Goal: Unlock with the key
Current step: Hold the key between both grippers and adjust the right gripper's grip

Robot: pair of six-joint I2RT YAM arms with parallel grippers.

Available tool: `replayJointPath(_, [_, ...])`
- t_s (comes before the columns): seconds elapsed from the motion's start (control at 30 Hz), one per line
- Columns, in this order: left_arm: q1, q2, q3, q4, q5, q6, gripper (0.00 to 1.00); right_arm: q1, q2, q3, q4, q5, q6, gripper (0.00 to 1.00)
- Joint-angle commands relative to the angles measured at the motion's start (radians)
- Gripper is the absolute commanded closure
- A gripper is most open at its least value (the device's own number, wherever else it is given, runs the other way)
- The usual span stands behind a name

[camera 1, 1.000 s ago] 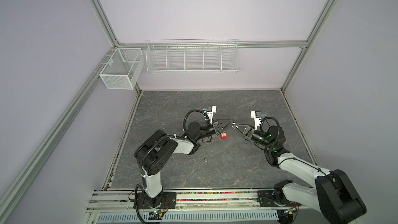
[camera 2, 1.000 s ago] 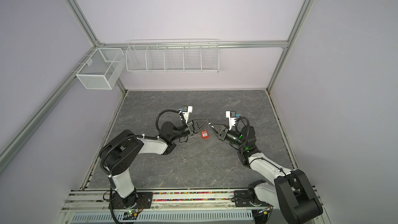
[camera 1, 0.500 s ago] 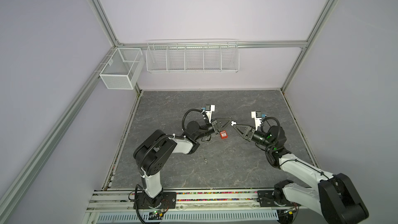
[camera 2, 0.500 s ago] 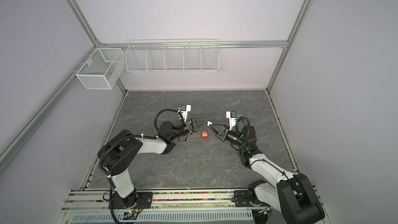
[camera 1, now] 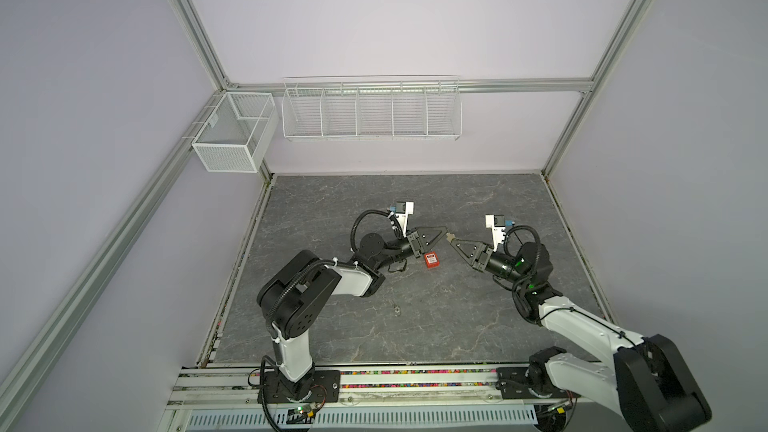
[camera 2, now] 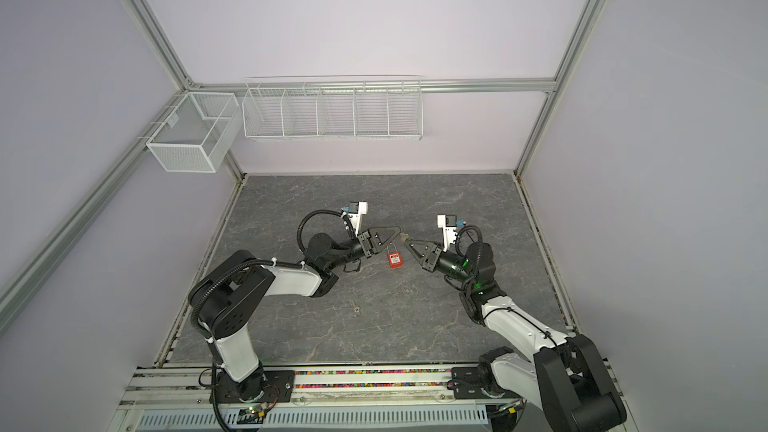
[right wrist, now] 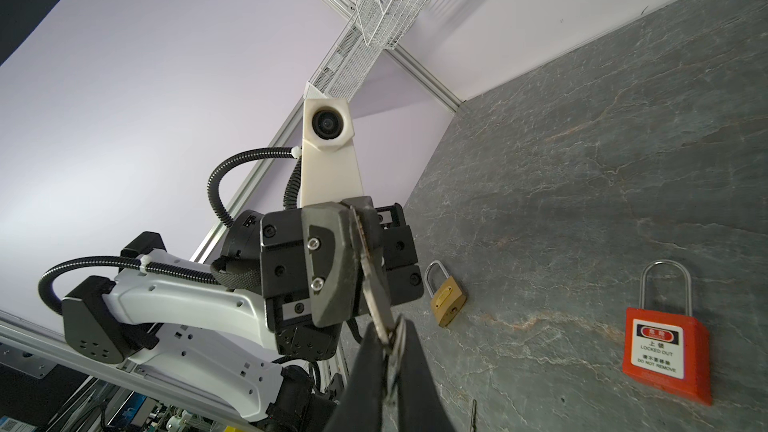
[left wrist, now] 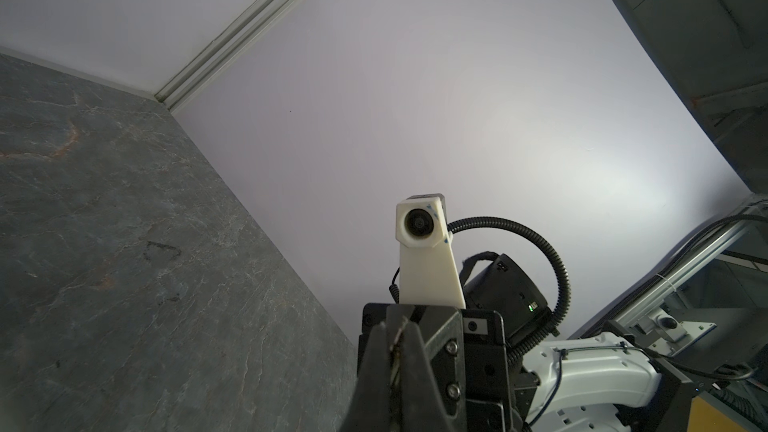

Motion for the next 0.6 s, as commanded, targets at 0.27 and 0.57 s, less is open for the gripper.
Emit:
replayJointPath(0.27, [0.0, -0.013, 0.021, 0.037, 0.017, -0.024, 1.0, -0.002, 0.008, 0.025, 0.046, -0.018, -0.006, 0.8])
replayJointPath(0.57, [0.0, -0.015, 0.021, 0.037, 0.018, -0.026, 1.0, -0.001, 0.021, 0.031, 0.057, -0.018, -0.001, 0.8])
